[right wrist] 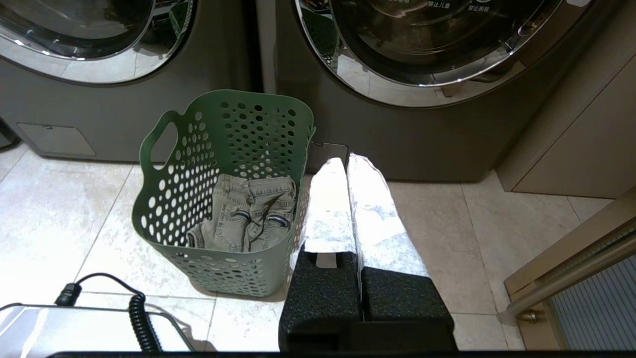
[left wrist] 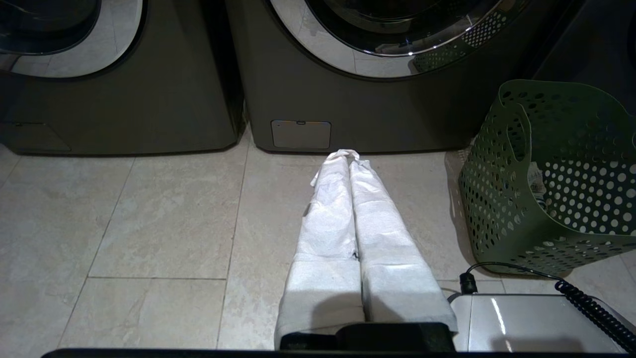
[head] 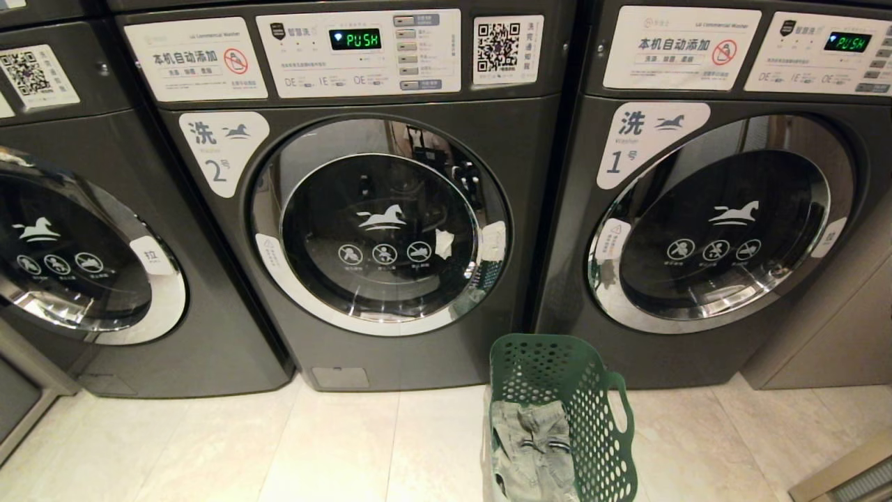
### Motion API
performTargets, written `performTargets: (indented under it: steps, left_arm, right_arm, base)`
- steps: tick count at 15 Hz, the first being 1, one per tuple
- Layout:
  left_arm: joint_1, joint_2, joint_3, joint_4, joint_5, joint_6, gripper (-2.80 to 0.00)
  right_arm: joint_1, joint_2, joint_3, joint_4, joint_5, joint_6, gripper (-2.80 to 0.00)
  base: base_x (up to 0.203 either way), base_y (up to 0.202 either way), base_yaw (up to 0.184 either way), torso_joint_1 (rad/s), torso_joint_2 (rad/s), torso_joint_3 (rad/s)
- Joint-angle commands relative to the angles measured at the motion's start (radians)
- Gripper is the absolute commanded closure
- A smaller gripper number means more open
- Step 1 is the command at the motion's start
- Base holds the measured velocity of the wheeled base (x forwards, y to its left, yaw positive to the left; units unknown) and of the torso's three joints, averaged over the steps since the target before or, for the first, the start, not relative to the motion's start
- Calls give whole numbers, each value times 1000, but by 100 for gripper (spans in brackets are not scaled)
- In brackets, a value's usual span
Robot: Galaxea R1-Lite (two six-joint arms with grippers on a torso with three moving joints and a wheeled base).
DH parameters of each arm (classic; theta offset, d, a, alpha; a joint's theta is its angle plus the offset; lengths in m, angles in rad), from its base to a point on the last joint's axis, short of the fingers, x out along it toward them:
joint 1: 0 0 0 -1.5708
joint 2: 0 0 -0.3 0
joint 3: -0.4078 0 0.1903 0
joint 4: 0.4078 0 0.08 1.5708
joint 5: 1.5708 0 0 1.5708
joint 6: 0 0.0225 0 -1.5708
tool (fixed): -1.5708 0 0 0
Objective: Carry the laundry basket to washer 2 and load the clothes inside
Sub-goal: Open the lid of the washing machine
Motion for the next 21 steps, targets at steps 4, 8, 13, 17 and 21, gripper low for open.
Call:
performTargets:
  steps: [4, 8, 13, 17, 21]
  left_arm:
    - [0, 2, 0, 1, 0, 3, 0]
    - [0, 2, 0, 1, 0, 1, 0]
    - [0, 2, 0, 1, 0, 1, 0]
    - [0, 2, 0, 1, 0, 1, 0]
    - [0, 2, 0, 1, 0, 1, 0]
  right_arm:
    - [1, 1, 0, 0, 3, -7, 0]
    - [1, 0, 1, 0, 2, -10, 0]
    - [1, 1, 1, 0, -1, -10, 0]
    - [0, 1, 2, -1, -1, -9, 0]
    - [0, 0, 1, -1, -1, -10, 0]
  base:
    - [0, 0, 0, 0, 0, 0]
    - [0, 0, 0, 0, 0, 0]
    - [0, 0, 0, 0, 0, 0]
    - [0, 0, 0, 0, 0, 0]
    - [0, 0, 0, 0, 0, 0]
